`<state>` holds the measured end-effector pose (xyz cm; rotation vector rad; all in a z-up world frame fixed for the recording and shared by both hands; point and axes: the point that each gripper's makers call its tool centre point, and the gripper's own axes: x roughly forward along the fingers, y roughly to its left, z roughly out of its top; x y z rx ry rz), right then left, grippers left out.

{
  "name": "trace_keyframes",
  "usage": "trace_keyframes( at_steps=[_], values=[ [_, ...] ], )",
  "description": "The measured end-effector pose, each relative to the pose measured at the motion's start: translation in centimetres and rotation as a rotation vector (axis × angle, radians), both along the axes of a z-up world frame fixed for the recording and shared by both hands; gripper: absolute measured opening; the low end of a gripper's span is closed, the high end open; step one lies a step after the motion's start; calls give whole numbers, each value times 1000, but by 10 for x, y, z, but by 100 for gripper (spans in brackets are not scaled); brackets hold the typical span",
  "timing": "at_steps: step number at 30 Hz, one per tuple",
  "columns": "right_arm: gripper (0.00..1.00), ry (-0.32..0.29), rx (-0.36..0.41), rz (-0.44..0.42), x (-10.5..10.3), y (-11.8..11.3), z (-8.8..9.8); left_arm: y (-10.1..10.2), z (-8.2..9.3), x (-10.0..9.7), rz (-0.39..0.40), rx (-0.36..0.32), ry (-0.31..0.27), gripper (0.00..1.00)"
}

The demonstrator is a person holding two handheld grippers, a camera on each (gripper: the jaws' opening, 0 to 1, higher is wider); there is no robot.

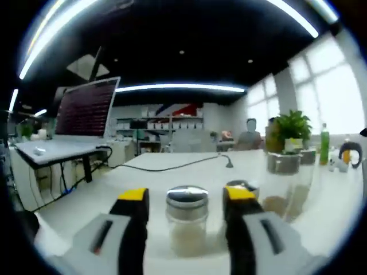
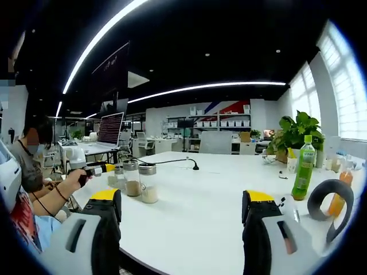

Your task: Rotate the seasoning bottle until the label or dispensing opening points toward the visible target arrow and the bottle remains upright within the marked orientation range

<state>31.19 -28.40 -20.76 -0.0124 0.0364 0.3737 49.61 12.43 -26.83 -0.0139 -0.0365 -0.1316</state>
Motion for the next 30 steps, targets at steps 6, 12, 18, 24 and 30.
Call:
trace_keyframes(
  at_steps=[6, 12, 18, 24, 30],
  values=[
    [90, 6, -6, 13, 1, 3, -2, 5, 7, 7, 62, -1, -21, 49],
    [89, 12, -5, 6, 1, -1, -3, 4, 0, 10, 77, 5, -17, 43],
    [89, 10, -1, -1, 1, -4, -2, 4, -3, 14, 54, -23, -49, 34],
    [89, 16, 0, 0, 1, -4, -4, 6, -3, 15, 30, -29, -60, 34],
    [89, 22, -1, -1, 2, -4, -5, 5, -3, 14, -6, -19, -67, 33]
  ],
)
